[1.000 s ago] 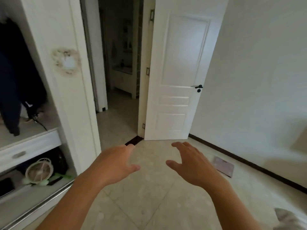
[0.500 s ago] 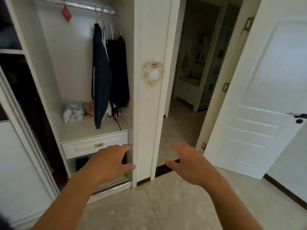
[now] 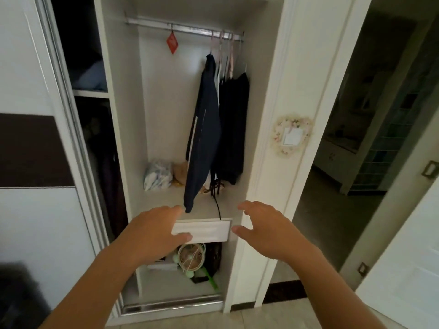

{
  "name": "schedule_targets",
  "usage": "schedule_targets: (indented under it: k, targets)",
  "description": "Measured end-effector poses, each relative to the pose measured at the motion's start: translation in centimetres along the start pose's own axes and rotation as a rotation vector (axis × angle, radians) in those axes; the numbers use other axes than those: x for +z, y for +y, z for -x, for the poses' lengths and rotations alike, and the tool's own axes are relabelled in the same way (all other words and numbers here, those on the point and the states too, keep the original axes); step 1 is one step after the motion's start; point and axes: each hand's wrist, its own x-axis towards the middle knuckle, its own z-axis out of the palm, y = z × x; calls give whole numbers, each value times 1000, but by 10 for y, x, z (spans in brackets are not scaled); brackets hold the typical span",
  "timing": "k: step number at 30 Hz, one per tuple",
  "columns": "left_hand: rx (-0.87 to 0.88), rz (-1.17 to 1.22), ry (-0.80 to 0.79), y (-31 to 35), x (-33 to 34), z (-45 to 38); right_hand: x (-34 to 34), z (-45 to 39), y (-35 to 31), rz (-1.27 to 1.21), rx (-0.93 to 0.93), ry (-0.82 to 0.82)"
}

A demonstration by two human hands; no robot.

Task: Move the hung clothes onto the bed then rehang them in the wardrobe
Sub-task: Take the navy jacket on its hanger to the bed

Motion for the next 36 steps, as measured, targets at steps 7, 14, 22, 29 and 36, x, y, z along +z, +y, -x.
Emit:
schedule_targets:
  k: [7, 14, 22, 29, 36]
  targets:
    - [33, 22, 34, -71, -30, -91, 3, -118, -34, -1, -40, 35]
    - [141, 112, 51, -123, -84, -189, -16, -225, -68, -23, -14, 155]
    - [242, 228, 79, -153, -143, -290, -63, -330, -91, 73, -6, 274]
    - [230, 136, 198, -150, -186, -379, -124, -421, -86, 88, 9, 416]
    - [234, 144, 236, -135, -216, -457, -172, -504, -73, 156, -32, 568]
